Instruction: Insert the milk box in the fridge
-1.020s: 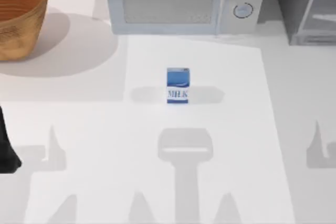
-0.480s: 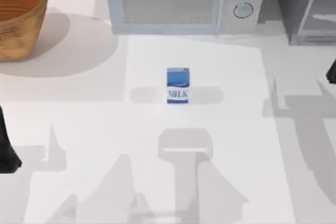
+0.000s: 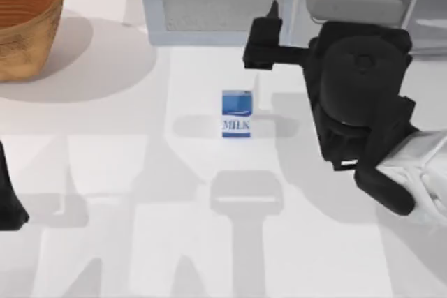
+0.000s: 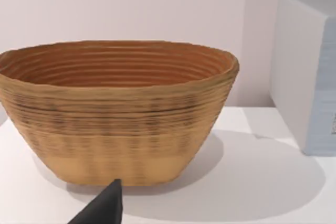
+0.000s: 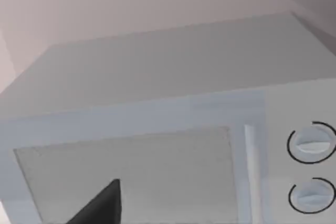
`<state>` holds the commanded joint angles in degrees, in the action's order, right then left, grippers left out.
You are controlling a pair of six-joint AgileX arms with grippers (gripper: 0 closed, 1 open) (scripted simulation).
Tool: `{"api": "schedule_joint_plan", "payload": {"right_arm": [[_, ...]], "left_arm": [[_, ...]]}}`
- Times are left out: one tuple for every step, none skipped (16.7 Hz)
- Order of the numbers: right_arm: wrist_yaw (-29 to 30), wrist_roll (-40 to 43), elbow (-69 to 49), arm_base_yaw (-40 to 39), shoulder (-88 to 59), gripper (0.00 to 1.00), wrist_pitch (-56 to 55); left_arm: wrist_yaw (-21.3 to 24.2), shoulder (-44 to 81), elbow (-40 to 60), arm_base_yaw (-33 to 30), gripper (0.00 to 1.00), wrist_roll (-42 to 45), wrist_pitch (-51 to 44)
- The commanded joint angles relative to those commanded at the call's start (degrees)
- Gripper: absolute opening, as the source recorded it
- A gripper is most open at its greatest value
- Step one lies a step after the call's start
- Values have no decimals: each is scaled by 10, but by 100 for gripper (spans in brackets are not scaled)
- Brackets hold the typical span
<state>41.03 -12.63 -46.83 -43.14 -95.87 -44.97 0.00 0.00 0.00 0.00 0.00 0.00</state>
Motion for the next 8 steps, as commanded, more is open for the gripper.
{"api": "schedule_joint_plan", "payload": {"right_arm": [[20, -2, -22, -15, -49, 100, -29], [39, -4, -41, -29, -97, 100, -57], [56, -3, -58, -39, -145, 100, -83], [71, -2, -72, -48, -190, 100, -107], [85, 1, -84, -56, -232, 100, -130], [96, 5, -95, -63, -270, 100, -151], [106, 10, -104, -69, -305, 100, -172], [114, 15, -111, -75, -336, 100, -190]], "left_arm": [[0, 0, 0, 0, 100, 0, 0], [0, 0, 0, 0, 100, 0, 0], [0, 0, 0, 0, 100, 0, 0], [0, 0, 0, 0, 100, 0, 0], [0, 0, 0, 0, 100, 0, 0], [0, 0, 0, 0, 100, 0, 0], [0, 0, 0, 0, 100, 0, 0], [0, 0, 0, 0, 100, 0, 0]]}}
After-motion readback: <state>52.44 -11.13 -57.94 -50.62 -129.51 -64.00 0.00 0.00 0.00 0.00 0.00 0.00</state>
